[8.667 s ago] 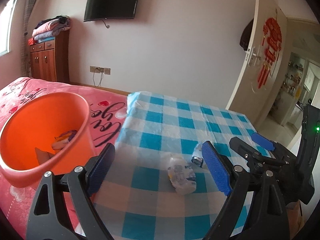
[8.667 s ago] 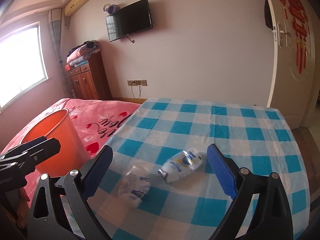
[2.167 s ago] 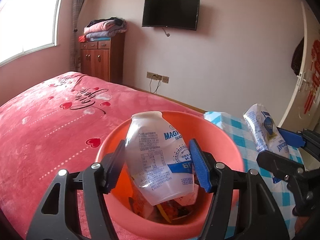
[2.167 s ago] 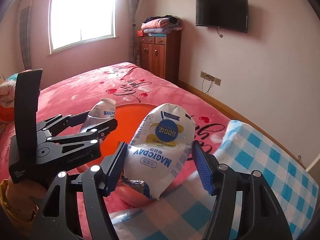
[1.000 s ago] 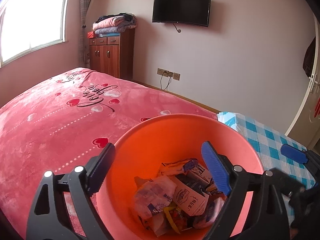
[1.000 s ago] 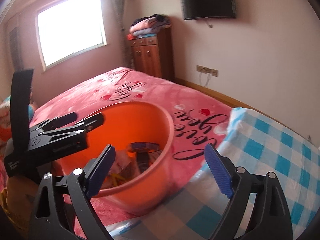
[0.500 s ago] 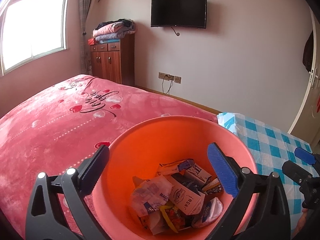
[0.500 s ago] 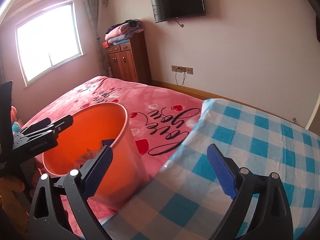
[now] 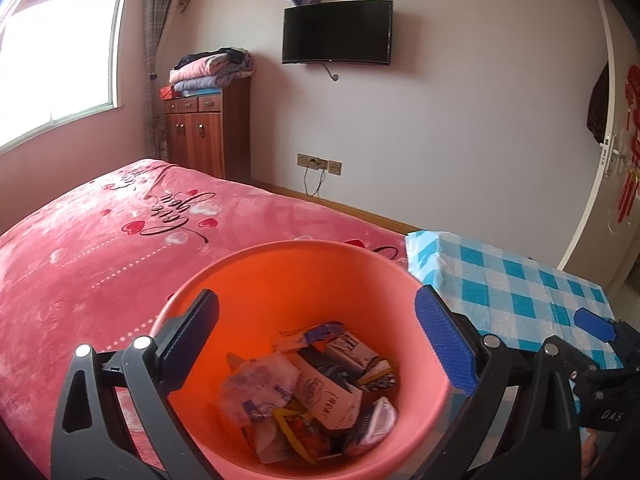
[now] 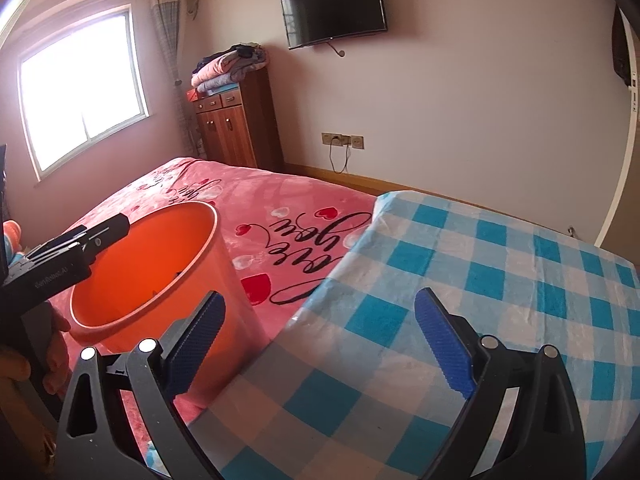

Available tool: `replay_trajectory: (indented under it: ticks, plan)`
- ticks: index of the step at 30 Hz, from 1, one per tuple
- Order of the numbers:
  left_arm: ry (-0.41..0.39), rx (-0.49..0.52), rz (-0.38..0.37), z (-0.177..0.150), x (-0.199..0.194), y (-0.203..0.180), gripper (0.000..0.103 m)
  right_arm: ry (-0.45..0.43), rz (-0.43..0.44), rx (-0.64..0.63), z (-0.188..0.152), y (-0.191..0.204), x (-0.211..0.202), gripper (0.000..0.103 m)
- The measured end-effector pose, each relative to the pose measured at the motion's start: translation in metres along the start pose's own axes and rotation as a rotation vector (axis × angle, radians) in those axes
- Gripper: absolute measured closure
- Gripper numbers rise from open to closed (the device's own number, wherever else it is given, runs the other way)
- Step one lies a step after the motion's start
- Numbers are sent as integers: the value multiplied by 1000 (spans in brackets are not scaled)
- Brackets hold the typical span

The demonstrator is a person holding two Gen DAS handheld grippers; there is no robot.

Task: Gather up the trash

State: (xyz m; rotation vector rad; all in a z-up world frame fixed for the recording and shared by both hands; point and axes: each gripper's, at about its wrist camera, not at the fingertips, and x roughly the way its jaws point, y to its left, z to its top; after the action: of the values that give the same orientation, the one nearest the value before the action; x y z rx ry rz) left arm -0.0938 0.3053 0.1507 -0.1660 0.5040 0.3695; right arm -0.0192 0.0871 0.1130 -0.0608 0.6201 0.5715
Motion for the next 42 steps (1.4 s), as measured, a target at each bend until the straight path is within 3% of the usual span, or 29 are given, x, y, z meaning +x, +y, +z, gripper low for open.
replay_trajectory:
  ticks: [30,42]
  plan:
    - [1,162,-164,-27,-13,-140,4,-48,-174,186,-54,-115,-51,8]
    - [41,230,-239,-51,-10,-195,4,-52,-289,209,-83,-152,-71,8]
